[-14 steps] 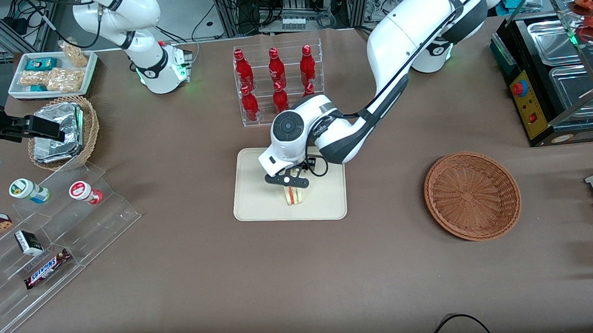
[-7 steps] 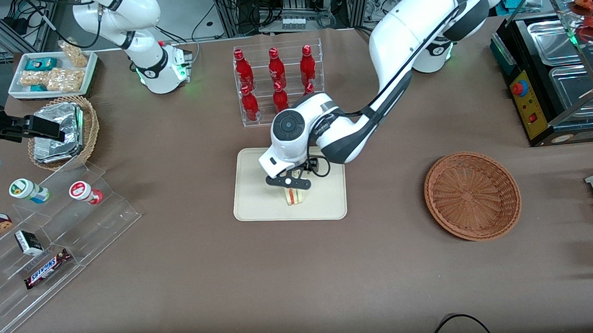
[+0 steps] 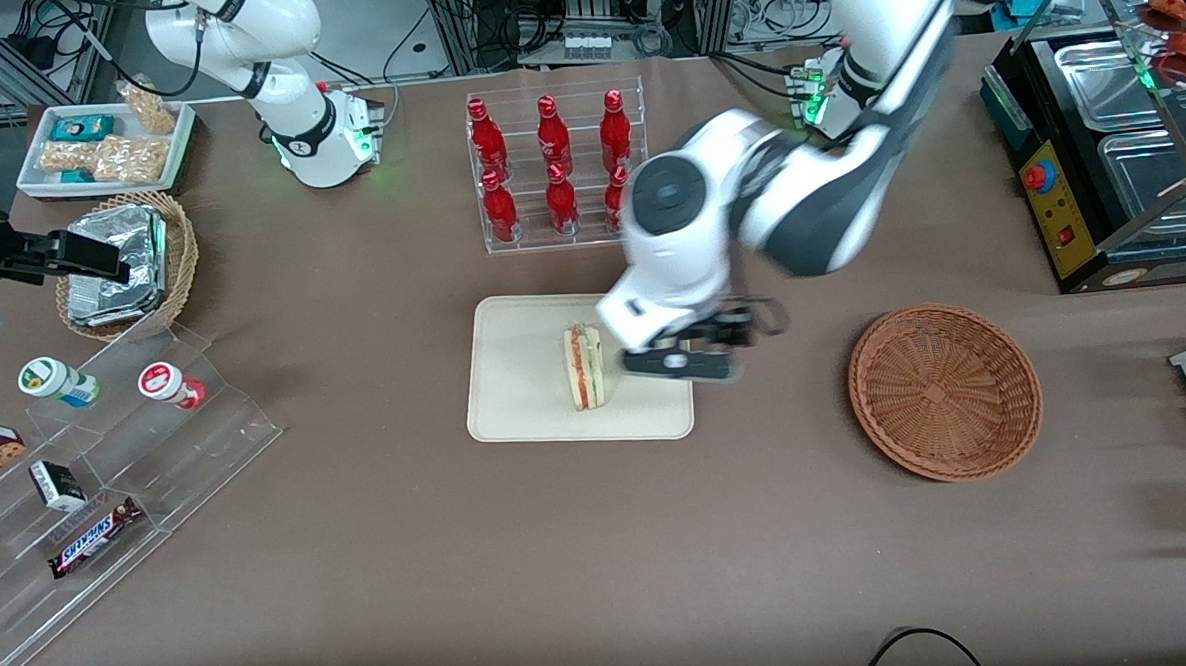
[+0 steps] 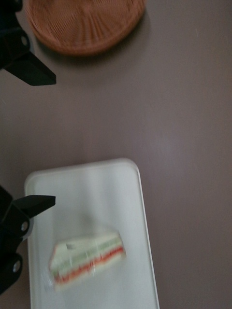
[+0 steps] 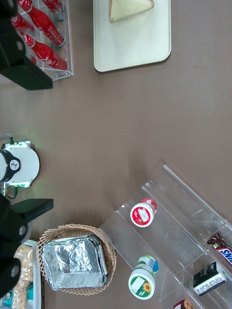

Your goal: Place sandwich from basket to tray

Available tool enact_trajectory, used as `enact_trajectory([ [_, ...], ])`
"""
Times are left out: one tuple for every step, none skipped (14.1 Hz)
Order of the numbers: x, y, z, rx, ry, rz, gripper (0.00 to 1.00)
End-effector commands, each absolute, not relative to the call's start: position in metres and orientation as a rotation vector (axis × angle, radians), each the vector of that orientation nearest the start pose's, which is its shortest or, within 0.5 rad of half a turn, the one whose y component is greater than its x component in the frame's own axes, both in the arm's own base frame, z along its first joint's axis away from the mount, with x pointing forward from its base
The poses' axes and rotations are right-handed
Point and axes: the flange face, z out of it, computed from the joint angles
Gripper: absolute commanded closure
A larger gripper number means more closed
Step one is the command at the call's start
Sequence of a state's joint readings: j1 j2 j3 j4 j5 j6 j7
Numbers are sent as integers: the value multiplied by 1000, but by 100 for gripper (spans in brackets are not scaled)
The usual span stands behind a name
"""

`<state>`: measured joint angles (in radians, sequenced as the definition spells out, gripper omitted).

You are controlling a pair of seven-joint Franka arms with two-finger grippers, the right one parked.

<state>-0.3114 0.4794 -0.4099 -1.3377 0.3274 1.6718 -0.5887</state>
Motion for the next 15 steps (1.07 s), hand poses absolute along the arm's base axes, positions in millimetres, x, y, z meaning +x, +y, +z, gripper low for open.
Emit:
enact_trajectory([
  [586,-279,520,-2960,-8,17,0],
  [596,-242,531,-3009,-115,56,0],
  [603,-205,540,-3023,-195,86,0],
  [605,-167,550,-3017,-152,128,0],
  [604,-142,560,-3015,-61,155,0],
  [600,-112,570,-3008,-37,192,0],
  [596,-90,575,-3016,-74,235,0],
  [588,-80,586,-3049,-112,258,0],
  [578,-74,596,-3060,-150,292,0],
  [568,-65,600,-3048,-177,333,0],
  [561,-61,605,-3045,-192,341,0],
  [552,-63,608,-3039,-195,342,0],
  [543,-62,612,-3043,-209,343,0],
  [533,-55,616,-3043,-240,345,0],
  [522,-61,618,-3042,-226,347,0],
])
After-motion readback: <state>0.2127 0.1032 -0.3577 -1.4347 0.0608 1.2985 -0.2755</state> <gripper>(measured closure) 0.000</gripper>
